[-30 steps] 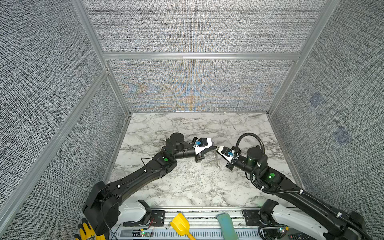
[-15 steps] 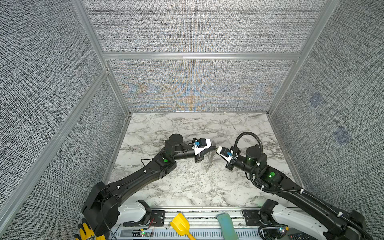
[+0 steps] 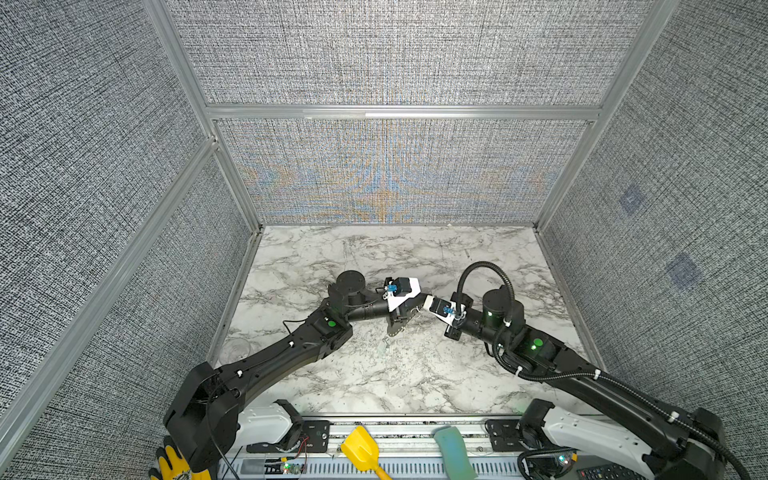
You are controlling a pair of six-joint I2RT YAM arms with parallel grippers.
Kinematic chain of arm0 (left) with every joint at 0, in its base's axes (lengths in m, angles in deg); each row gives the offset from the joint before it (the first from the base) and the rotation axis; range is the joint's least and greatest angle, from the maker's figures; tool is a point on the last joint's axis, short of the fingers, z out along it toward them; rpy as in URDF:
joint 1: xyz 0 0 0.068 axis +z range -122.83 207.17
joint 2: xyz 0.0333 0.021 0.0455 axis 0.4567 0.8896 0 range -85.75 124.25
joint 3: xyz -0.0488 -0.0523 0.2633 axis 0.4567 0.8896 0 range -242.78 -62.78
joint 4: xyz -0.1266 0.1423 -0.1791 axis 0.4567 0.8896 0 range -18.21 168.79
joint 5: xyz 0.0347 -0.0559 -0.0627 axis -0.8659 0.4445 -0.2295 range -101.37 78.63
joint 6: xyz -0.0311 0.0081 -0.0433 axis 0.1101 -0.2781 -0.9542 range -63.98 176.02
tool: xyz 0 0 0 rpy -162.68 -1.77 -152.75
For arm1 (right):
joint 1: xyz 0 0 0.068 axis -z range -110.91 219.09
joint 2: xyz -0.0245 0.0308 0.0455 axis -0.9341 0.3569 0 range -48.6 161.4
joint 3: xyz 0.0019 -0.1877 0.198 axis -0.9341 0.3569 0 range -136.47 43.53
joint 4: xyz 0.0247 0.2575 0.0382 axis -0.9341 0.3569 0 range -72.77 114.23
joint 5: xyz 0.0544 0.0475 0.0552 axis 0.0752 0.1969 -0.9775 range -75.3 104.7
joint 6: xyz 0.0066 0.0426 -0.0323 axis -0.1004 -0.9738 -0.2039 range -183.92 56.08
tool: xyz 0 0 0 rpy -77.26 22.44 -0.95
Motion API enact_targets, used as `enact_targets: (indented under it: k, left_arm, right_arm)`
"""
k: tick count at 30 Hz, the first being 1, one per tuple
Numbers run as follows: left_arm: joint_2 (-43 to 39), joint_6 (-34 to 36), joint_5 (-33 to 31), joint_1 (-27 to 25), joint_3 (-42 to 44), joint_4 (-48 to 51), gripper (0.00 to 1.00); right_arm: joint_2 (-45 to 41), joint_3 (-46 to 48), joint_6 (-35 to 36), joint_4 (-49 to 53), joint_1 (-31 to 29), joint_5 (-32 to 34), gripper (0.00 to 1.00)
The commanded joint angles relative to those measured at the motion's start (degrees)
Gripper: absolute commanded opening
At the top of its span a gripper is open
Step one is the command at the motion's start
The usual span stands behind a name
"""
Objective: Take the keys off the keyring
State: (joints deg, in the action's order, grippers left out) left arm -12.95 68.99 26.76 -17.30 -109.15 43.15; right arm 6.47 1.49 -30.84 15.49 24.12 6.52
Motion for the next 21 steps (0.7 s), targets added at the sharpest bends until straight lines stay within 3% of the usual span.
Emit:
enact_targets:
  k: [1,15,21]
  left_arm:
    - [-0.4,-0.9,-0.4,0.0,0.3,-4.4,0.00]
    - [-0.8,-2.9,0.7,0.6,0.5,-6.2,0.00]
    - [0.4,-6.4,3.9,2.5,1.4,-9.6,0.00]
  right_arm:
    - [0.2,-0.8,0.6,-0.2,-0.1,-1.8,0.00]
    - [-3.4,3.9,-3.6,-0.2,-0.1,2.1,0.01]
    - [-5.5,3.8,-3.7,2.0,0.6,2.1,0.32]
